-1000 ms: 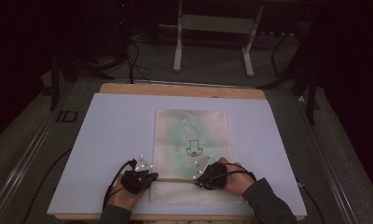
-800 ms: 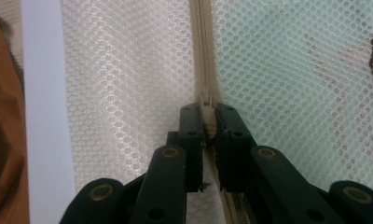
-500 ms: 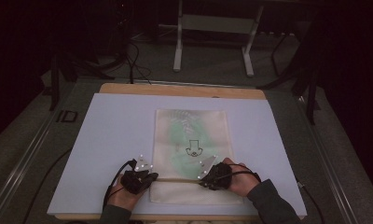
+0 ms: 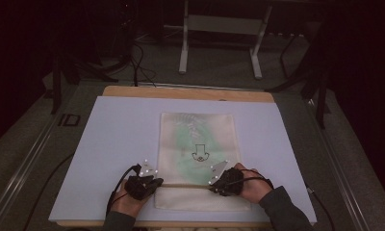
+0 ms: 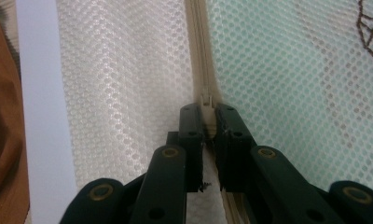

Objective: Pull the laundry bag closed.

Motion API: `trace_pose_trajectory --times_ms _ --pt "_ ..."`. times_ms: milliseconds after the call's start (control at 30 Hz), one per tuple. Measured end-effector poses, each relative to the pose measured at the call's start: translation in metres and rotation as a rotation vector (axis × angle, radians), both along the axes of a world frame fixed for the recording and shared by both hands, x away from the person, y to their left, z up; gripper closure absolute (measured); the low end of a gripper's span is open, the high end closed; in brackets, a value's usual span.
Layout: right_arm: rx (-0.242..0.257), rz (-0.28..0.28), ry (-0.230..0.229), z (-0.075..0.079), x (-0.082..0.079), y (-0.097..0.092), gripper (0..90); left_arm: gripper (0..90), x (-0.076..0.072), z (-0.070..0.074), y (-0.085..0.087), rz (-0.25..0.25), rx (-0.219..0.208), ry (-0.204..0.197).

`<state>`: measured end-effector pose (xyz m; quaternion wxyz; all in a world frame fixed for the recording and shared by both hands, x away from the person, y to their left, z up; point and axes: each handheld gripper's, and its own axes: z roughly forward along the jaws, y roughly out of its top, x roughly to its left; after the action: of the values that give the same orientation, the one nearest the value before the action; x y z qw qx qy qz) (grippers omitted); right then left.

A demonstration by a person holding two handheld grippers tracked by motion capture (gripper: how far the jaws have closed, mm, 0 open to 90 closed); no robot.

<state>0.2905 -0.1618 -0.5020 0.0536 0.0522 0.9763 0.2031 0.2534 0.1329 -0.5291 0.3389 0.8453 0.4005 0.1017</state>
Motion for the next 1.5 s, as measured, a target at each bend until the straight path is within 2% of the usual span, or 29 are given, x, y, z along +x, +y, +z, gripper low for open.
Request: trace_pose_trajectory --times_ms 1500 --pt "0.022 -0.023 0.008 0.001 0.0 -0.02 82.4 89.5 0.0 0.0 0.0 0.001 -0.003 -0.002"
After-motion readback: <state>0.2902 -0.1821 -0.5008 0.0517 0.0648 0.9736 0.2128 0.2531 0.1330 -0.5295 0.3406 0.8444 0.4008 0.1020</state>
